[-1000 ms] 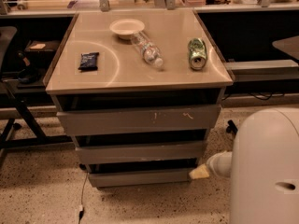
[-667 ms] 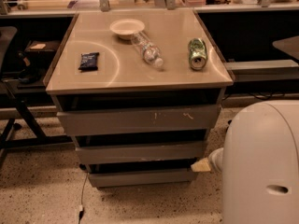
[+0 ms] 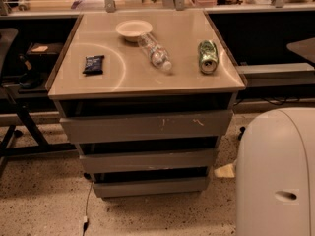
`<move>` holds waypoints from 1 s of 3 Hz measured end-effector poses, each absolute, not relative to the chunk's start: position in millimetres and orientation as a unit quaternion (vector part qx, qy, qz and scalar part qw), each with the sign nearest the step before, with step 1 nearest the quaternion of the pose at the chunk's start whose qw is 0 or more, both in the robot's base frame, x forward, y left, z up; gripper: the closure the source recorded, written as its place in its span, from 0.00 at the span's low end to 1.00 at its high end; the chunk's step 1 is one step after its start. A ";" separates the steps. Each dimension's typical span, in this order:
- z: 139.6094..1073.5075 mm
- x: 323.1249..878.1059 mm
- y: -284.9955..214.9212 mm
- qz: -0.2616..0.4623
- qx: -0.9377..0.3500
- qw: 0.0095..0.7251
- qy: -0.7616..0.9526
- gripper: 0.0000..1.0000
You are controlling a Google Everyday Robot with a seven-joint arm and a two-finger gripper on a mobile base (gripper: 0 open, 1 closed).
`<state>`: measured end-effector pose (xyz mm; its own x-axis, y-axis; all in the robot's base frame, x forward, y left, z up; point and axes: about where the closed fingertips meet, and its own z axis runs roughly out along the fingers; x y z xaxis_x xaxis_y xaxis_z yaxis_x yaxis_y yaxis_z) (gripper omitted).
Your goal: Close bottom drawer
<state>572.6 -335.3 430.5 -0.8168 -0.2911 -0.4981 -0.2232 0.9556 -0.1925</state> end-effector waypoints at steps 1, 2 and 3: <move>463.5 559.2 -414.6 -0.110 0.010 0.279 0.954 0.00; 489.4 467.9 -501.8 -0.188 0.174 0.265 0.930 0.00; 498.5 394.9 -539.7 -0.225 0.243 0.231 0.915 0.00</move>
Offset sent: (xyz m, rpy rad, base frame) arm -0.4071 -0.3551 0.1087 -0.2994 0.0211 -1.4364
